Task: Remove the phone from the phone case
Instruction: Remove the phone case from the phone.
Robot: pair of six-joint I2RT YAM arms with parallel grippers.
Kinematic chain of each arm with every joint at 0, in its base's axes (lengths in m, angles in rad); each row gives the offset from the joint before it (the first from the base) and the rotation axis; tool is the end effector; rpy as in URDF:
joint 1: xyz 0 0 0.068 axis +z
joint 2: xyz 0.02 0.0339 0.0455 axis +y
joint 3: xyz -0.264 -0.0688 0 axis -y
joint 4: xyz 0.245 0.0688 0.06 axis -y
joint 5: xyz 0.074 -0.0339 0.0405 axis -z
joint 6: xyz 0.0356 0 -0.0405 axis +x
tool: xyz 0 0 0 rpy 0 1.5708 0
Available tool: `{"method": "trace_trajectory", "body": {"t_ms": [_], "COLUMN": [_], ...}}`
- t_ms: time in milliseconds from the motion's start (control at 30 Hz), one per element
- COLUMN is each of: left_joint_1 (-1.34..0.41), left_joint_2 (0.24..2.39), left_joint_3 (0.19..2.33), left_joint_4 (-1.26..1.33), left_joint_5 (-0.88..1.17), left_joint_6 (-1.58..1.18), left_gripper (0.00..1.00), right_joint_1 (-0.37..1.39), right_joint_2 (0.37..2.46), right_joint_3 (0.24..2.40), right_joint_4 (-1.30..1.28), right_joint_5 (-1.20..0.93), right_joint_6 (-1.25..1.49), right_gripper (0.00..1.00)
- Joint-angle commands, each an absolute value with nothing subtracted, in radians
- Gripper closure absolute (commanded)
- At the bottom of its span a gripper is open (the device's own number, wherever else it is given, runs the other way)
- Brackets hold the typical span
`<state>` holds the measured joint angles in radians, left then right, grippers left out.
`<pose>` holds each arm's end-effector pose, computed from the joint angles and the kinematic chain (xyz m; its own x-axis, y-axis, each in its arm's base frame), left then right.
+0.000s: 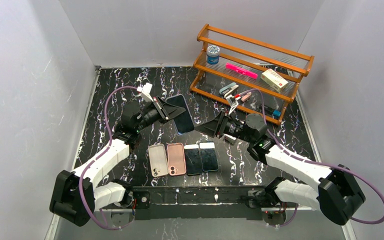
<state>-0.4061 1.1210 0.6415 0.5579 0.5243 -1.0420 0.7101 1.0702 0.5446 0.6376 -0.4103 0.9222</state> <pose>0.2270 -0.1170 0.2997 -0.6548 -0.5320 -0.5368 0.4659 0.2750 -0.8410 0.1737 0.1681 0.2860 -0.6648 0.3922 -0.6358 -0.6102 0.2059 0.7650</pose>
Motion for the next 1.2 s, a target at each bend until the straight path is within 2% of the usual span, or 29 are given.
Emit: {"method": "trace_trajectory", "body": {"t_ms": [0,167,1167], "left_joint_1": [-0.403,-0.402,-0.416], "left_joint_2": [1.097,1.098,1.099], "left_joint_3": [0.642,0.639,0.580], "left_joint_4": [0.677,0.700,0.785], "left_joint_5": [0.545,0.553,0.577], "left_joint_6": [-1.098,-1.116,-1.142], "left_gripper": [1.00,1.00,1.00], "right_joint_1": [0.725,0.727,0.748], "right_joint_2": [1.109,1.119,1.187], "right_joint_3": [0.543,0.551,0.571], "right_joint_4": [0.742,0.742,0.888], "right_joint_5": [-0.412,-0.416,-0.464], "right_joint_6": [1.040,1.051,1.114], "right_gripper": [0.47,0.52,0.59]}}
